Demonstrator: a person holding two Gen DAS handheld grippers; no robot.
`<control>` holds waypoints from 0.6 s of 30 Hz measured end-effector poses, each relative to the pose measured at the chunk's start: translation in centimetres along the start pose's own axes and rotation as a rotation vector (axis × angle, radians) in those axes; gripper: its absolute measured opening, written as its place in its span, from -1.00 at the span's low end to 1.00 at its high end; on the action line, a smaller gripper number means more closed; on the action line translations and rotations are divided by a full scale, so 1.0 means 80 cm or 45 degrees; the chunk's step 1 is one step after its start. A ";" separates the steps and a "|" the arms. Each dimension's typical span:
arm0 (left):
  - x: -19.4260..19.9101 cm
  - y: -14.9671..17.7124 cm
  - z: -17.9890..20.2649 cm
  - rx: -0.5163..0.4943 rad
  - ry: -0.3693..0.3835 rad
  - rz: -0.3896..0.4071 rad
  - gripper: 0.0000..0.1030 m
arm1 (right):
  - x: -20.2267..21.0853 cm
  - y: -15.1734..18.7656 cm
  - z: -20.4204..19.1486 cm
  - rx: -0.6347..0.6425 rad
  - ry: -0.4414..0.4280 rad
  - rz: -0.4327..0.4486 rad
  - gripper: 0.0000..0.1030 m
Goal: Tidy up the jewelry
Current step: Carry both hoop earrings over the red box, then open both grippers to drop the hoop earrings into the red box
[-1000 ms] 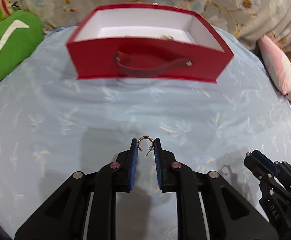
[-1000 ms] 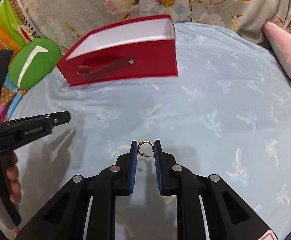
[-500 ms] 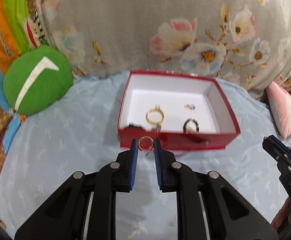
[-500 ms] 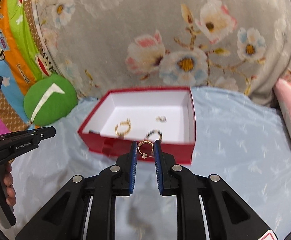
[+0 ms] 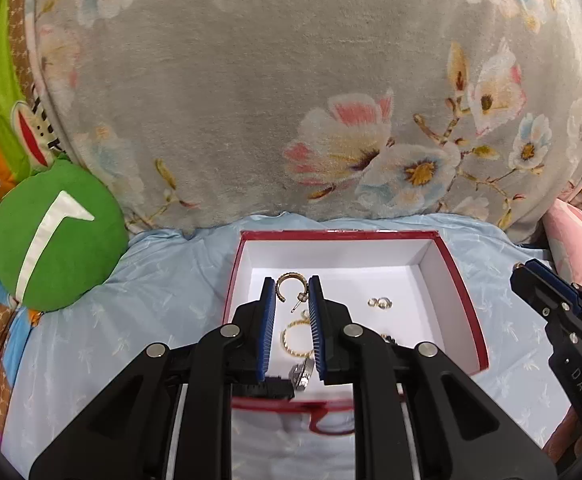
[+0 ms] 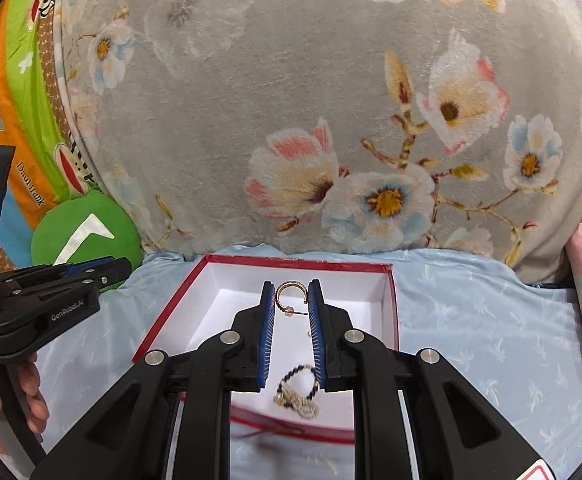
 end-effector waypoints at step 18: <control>-0.133 -0.031 0.006 -0.034 -0.020 -0.082 -0.46 | -0.126 -0.005 0.000 -0.005 0.050 -0.073 -0.54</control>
Point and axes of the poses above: each gripper's, at about its wrist camera, not at the fingertips, and x roughly against the way its jaws point, z to its right, y to its underside, the point moved 4 cm from there along -x, roughly the way its jaws point, and after that the axes turned 12 degrees about y, right-handed, at the moved point
